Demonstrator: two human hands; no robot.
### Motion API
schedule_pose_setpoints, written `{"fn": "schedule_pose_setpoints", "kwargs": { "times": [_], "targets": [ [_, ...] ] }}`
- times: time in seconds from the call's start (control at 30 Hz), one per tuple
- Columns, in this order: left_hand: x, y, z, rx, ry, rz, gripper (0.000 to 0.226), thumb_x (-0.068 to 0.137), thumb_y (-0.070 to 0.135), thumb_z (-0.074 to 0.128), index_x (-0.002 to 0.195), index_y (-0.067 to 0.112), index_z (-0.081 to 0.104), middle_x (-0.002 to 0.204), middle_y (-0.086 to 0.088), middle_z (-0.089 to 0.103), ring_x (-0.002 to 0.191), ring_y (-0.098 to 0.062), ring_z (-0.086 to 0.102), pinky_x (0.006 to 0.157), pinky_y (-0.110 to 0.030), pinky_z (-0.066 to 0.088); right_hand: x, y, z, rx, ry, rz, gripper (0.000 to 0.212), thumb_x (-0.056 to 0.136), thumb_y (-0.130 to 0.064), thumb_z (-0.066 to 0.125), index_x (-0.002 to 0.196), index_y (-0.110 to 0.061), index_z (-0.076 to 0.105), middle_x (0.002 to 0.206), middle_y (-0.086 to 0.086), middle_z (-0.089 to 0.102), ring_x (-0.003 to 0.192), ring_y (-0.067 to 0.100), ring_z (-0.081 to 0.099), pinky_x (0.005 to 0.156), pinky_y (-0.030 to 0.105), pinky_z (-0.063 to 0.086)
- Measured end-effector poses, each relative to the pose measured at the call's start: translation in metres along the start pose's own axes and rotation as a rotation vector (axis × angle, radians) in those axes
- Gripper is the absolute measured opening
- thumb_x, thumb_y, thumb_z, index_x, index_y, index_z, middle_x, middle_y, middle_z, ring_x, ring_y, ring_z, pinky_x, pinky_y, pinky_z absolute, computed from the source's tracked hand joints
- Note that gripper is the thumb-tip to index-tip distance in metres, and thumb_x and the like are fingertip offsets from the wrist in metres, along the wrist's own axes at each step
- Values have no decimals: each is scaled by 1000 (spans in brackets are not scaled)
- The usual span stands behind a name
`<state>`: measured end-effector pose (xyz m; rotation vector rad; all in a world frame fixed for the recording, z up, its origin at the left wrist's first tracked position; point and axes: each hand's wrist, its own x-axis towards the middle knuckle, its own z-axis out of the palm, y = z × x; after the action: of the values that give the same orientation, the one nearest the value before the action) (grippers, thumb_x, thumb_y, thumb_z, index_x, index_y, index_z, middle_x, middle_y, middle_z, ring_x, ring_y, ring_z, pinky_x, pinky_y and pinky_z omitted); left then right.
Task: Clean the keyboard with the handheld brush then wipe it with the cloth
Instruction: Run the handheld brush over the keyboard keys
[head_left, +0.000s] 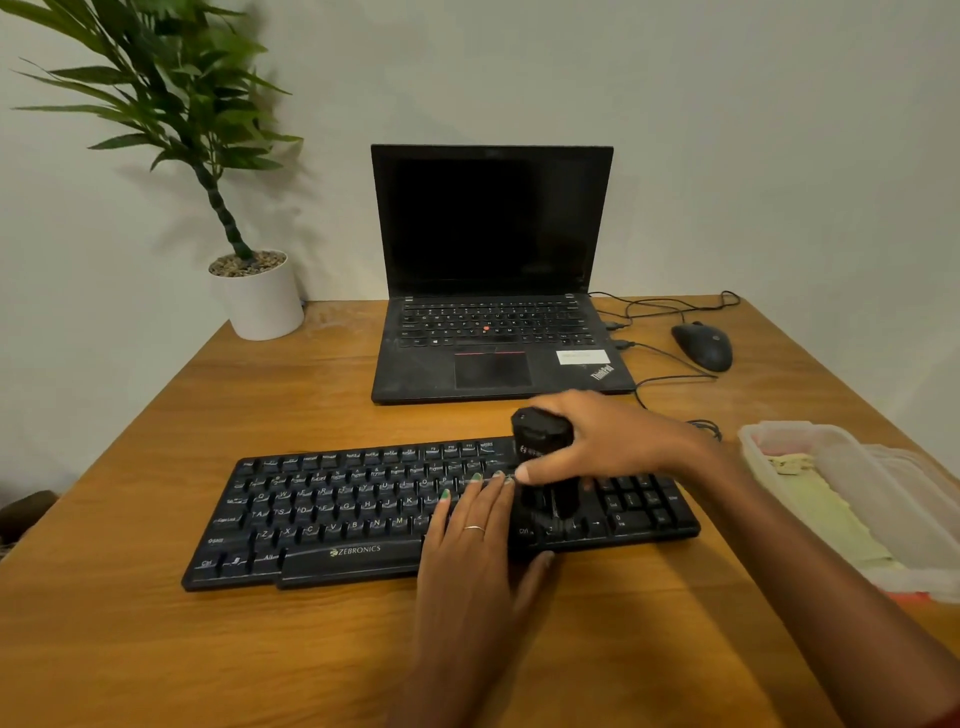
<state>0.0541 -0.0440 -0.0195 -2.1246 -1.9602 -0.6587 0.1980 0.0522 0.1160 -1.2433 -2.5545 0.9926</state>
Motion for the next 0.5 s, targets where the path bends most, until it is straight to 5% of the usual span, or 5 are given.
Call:
{"fn": "schedule_pose_setpoints", "kwargs": {
  "times": [0.13, 0.27, 0.5],
  "targets": [
    [0, -1, 0, -6, -11, 6, 70, 83, 66, 37, 132, 20, 55, 132, 4, 59, 124, -12, 53, 114, -35, 27, -4, 14, -7, -4, 140, 45, 29, 79, -37, 73, 94, -22, 54, 89, -3, 64, 78, 14, 65, 66, 32, 56],
    [0, -1, 0, -1, -24, -6, 70, 84, 67, 36, 133, 20, 55, 133, 5, 59, 124, -12, 52, 111, -37, 30, -11, 16, -4, 112, -9, -32, 29, 80, -33, 73, 101, -18, 58, 94, 4, 67, 82, 21, 67, 70, 41, 55],
    [0, -1, 0, 23, -1, -2, 69, 83, 66, 36, 131, 20, 57, 131, 4, 60, 123, -12, 54, 105, -43, 31, -18, 23, -5, 160, 39, -83, 28, 82, -25, 72, 105, -16, 60, 100, 0, 66, 87, 10, 65, 73, 24, 56]
  ]
}}
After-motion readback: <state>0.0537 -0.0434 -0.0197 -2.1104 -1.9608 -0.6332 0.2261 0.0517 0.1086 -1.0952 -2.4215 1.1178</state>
